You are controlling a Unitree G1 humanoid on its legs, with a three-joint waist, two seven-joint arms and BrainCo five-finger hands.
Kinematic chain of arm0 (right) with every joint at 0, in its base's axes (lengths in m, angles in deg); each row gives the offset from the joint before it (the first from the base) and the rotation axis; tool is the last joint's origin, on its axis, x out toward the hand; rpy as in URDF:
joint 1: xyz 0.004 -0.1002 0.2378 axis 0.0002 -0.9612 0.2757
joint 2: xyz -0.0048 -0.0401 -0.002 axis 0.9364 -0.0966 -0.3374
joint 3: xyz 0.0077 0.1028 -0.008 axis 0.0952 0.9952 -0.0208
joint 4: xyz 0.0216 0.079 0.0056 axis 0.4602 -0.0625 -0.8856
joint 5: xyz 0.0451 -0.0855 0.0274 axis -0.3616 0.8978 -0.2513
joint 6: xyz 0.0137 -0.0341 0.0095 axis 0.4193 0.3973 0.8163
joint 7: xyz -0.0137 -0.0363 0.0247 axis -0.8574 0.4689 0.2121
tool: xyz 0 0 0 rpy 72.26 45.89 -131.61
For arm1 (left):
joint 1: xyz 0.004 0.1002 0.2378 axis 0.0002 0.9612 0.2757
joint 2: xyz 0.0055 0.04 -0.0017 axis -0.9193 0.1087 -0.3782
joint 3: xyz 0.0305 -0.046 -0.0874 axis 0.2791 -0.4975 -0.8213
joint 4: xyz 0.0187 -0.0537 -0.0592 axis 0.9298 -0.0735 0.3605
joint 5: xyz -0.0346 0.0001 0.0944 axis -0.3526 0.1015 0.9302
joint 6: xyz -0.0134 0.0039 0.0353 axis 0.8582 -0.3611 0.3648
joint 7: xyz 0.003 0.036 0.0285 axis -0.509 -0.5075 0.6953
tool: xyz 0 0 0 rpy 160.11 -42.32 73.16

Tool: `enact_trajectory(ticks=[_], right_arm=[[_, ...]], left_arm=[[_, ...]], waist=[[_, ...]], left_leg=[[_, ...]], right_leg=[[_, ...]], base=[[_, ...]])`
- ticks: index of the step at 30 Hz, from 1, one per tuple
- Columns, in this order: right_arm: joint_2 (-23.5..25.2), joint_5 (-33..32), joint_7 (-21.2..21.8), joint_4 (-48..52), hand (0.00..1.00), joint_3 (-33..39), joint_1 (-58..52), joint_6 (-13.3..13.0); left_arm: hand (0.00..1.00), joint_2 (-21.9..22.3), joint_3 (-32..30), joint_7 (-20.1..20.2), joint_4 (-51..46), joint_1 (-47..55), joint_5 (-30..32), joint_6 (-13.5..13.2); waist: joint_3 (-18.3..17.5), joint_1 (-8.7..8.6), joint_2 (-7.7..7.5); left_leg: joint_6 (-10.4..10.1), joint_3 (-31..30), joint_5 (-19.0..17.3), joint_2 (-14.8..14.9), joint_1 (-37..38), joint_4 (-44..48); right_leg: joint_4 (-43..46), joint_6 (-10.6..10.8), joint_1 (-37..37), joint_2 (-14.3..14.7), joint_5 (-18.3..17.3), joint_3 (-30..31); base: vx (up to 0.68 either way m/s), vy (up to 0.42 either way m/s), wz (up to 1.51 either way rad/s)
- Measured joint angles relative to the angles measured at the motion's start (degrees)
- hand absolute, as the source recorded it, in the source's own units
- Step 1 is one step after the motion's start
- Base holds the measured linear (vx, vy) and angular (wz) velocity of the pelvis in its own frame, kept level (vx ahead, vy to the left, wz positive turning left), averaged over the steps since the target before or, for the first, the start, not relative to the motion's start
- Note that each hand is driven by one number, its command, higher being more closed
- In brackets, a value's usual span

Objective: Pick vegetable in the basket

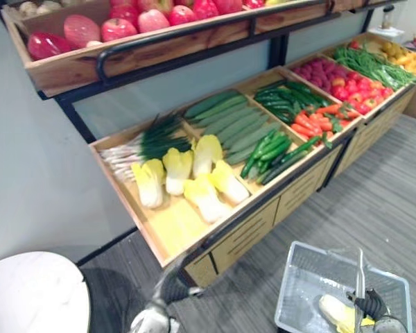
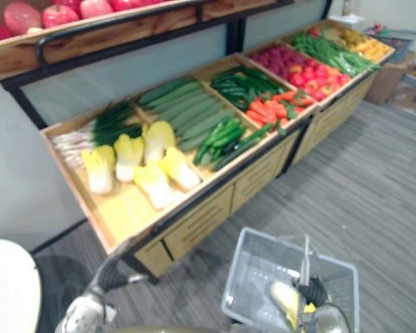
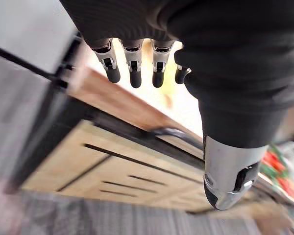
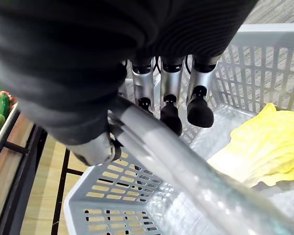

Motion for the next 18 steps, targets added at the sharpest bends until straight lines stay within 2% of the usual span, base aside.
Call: enact_trajectory(ticks=[2, 8, 13, 18], right_arm=[[0.58, -0.01, -0.6, -1.04, 1.0, 0.7, -0.43, -0.11], [1.16, 0.0, -0.66, -2.32, 1.0, 1.73, -0.23, -0.45], [1.54, 0.0, -0.69, -5.7, 1.0, 1.73, 1.93, -0.44], [1.54, 0.04, -0.67, -6.17, 1.0, 1.76, 2.3, 0.22]], left_arm=[[0.0, 1.22, -3.16, -2.29, 8.18, 0.12, 1.2, 0.19], [0.0, 1.78, -3.88, -2.2, 23.02, -0.59, 4.36, 2.0], [0.0, 3.31, -8.24, -1.48, 39.69, -5.03, 5.58, 5.99], [0.0, 3.73, -11.83, -1.3, 42.64, -7.22, 5.06, 9.04]], waist=[[-0.21, 1.04, -0.12], [-0.7, 1.04, -0.9], [-1.01, 1.06, -1.43], [-0.97, 0.89, -1.45]], left_leg=[[0.14, -0.45, 0.09, -0.18, 0.02, -0.13], [0.22, -1.27, 0.89, -0.49, 0.12, -1.33], [0.12, -0.12, 1.15, -0.45, 1.11, -2.08], [-0.08, 1.09, 1.01, -0.32, 1.97, -2.39]], right_leg=[[-0.01, 0.04, 0.22, -0.24, -0.07, -0.53], [-0.06, 0.08, 0.29, -0.45, -0.12, -1.33], [-0.07, 0.06, 0.38, -0.22, -0.1, -0.26], [-0.08, 0.06, 0.32, 0.09, -0.09, 0.98]], base=[[-0.03, -0.006, 0.16], [-0.02, -0.007, 0.08], [-0.01, -0.011, -0.09], [-0.02, -0.022, -0.16]])
